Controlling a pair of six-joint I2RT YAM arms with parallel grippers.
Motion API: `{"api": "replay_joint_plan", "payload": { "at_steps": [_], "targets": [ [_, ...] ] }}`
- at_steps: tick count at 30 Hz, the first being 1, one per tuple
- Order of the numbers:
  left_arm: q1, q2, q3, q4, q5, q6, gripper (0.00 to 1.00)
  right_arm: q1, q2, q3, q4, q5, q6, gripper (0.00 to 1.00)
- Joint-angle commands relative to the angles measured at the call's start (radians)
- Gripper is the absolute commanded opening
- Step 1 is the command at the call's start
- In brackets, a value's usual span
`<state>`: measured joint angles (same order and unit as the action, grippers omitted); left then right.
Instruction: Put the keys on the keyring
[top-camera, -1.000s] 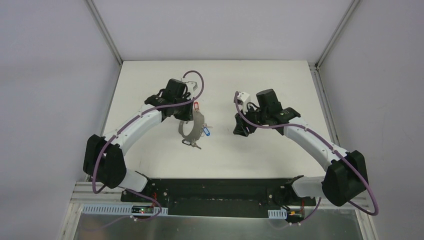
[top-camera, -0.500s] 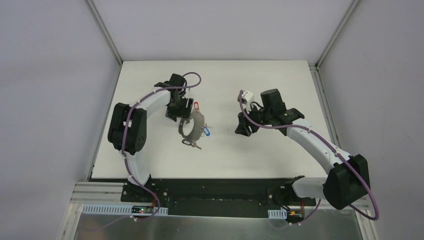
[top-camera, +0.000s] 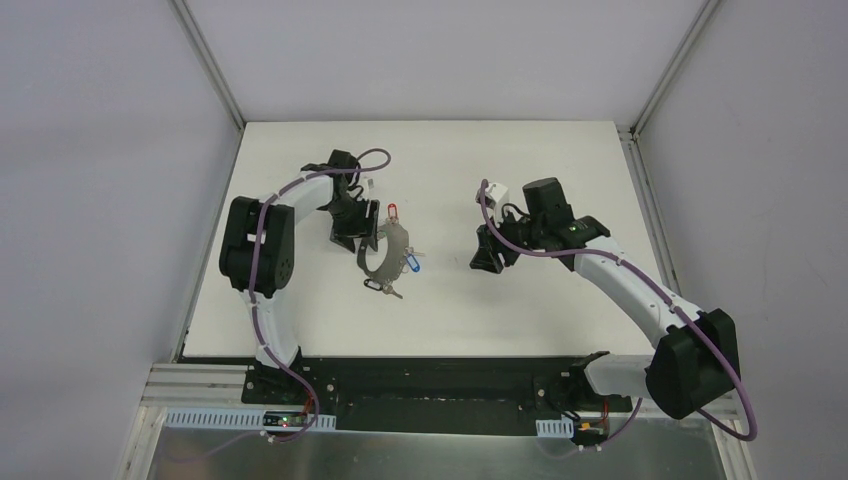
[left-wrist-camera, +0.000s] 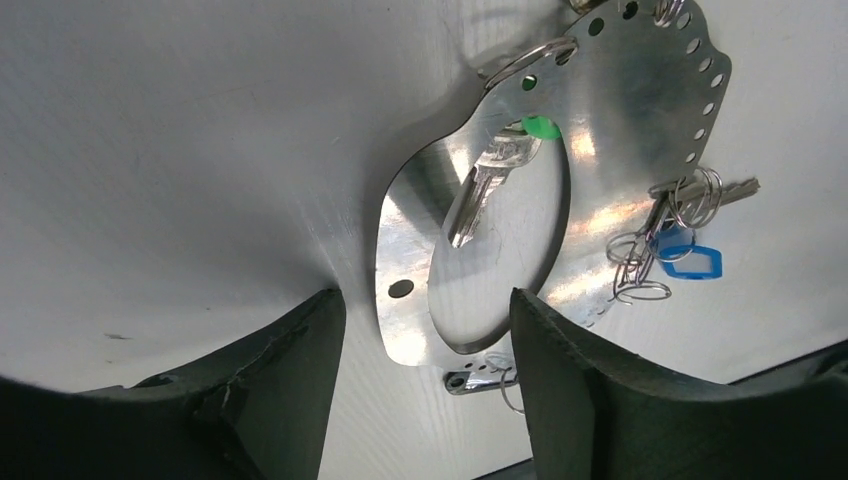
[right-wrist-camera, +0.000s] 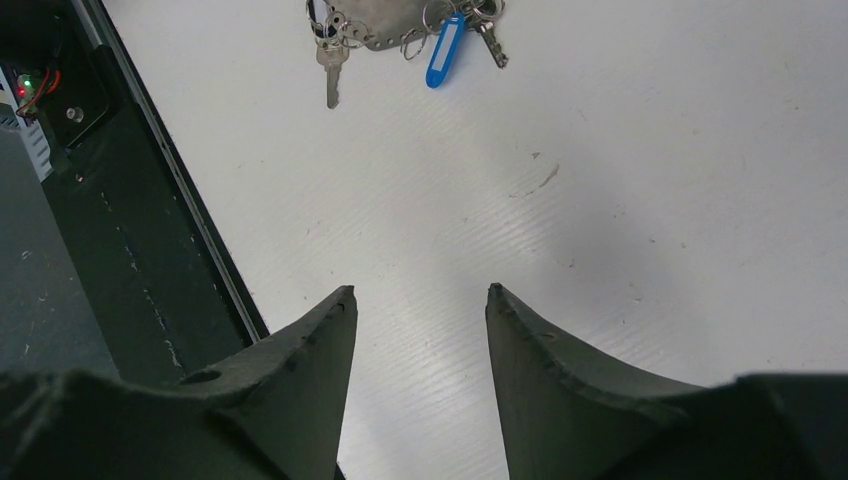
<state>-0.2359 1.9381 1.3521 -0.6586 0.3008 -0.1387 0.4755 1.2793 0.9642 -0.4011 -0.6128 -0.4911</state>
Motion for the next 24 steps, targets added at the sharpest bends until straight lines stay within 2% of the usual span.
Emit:
{"api": "replay_joint_plan", "payload": {
  "at_steps": [1, 7, 13, 20, 24],
  "targets": [
    [0.025, 0.038, -0.001, -0.026, 0.137, -0.013, 0.6, -0.01, -0.008, 0.003, -0.004, -0.034, -0.017, 0.53],
    [0.067, 0.06, -0.047, 0.028, 0.28, -0.043, 0.46, -0.013, 0.0, 0.004, -0.006, -0.036, -0.017, 0.53],
    [0.09, 0.064, -0.094, 0.104, 0.404, -0.079, 0.38, -0.015, 0.015, 0.008, -0.01, -0.038, -0.018, 0.52],
    [0.102, 0.065, -0.14, 0.24, 0.5, -0.15, 0.26, -0.014, 0.035, 0.01, -0.009, -0.059, -0.013, 0.52],
    [0.104, 0.068, -0.165, 0.322, 0.545, -0.203, 0.23, -0.009, 0.073, 0.019, 0.015, -0.064, 0.01, 0.51]
  ]
}}
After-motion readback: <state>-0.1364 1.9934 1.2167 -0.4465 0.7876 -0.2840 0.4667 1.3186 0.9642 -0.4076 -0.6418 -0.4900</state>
